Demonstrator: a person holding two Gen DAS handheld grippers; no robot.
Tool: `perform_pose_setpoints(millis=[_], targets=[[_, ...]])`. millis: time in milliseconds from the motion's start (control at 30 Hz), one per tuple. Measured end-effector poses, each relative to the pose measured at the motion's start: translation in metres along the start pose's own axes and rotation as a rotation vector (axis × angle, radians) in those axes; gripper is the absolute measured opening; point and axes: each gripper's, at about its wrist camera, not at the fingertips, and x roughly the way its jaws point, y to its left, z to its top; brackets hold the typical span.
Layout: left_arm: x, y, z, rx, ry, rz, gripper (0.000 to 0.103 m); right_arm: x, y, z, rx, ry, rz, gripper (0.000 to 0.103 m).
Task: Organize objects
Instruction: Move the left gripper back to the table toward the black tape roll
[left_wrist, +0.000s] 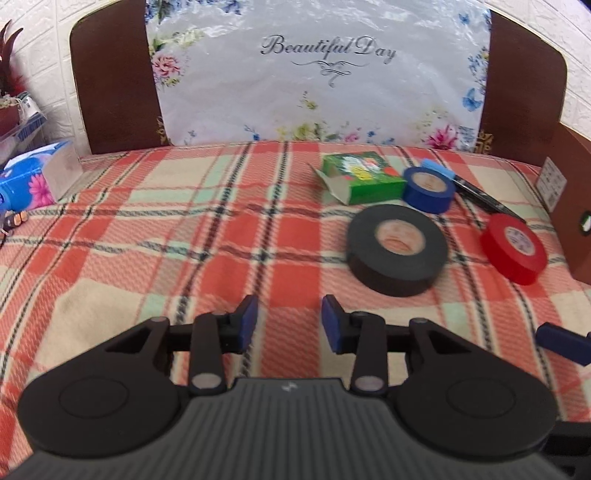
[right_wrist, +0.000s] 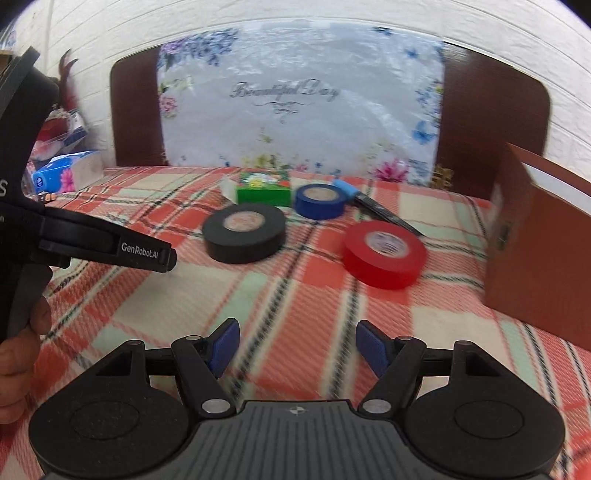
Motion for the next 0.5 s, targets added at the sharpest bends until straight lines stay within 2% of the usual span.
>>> perform_pose_setpoints(millis=[200, 500], targets=[[0.016, 0.020, 0.002, 0.011, -0.054, 0.019, 0.053, 0.018, 0.013, 0.011, -0.033, -0.005, 0.013, 0.071], [0.023, 0.034, 0.002, -0.054, -0.104, -0.007, 0.055, 0.032, 0.021, 0.020, -0.039, -0.006, 0.009, 0.073]])
